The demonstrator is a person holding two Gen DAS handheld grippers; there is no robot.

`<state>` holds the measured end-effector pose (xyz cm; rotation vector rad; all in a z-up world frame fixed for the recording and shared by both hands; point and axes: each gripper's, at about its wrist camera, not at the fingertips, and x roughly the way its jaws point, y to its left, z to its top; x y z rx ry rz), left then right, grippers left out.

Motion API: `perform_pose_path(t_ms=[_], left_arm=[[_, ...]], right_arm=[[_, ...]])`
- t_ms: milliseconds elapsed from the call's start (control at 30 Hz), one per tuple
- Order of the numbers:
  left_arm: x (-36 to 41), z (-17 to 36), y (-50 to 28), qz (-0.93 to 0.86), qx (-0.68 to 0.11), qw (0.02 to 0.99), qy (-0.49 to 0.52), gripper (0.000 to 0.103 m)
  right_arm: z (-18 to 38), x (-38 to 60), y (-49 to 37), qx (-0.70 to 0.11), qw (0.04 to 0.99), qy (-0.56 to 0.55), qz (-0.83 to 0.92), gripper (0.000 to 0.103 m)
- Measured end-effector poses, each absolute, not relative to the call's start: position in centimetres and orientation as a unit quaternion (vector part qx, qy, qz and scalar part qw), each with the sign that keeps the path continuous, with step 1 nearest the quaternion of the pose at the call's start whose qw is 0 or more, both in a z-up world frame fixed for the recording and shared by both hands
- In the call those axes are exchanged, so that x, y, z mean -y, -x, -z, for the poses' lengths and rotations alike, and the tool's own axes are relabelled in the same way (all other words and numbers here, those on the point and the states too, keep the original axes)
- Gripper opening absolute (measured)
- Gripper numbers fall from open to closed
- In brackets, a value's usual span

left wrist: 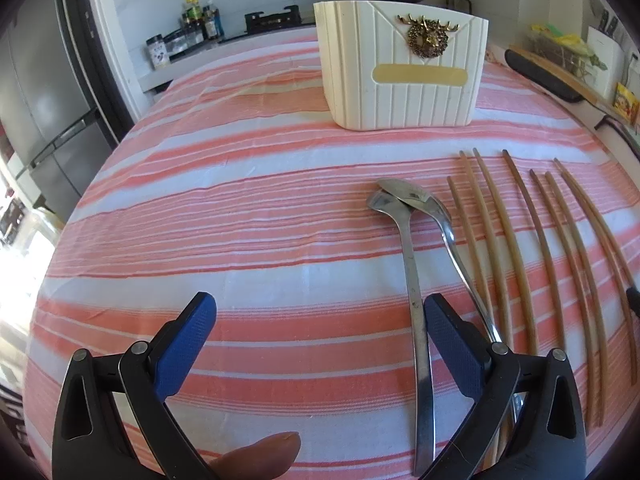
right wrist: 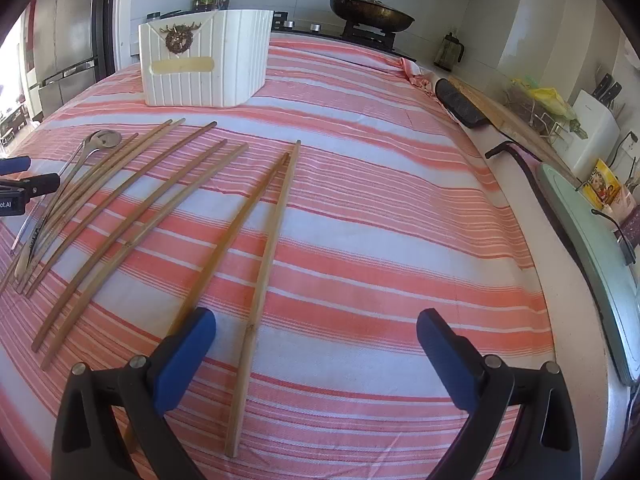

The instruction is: Organize utensils

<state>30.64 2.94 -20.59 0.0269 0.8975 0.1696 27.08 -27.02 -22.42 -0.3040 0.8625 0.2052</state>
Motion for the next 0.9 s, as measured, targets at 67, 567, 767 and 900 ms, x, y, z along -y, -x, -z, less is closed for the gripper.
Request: perform_pose_path(t_ms=[67,567,767,900], left_arm=[[-3.4,20.5,-30.4,-0.09,-0.43,0.898,-0.019,0.103],[-3.6,20.9,-30.3,-0.079,-0.46,0.881,-0.076,0.101],[-3.7,20.7,-29.8,-0.017,-0.477,0.879,-0.007,0.047],[-4.2,20.5,-29.8,-0.007,-0.48,0.877,-0.001,0.008]], right_arm=[[22.4,27.1,-27.2,-0.417,0.892,0.143,-0.1,0.102],[22.7,27.4,-27.6,-0.424,0.891,0.127,-0.101,0.103],[22.7,27.2,-27.5,-0.421,0.892,0.131,-0.097,0.103],[22.7,27.2,-27.5,-0.422,0.892,0.127,-0.099,0.103]])
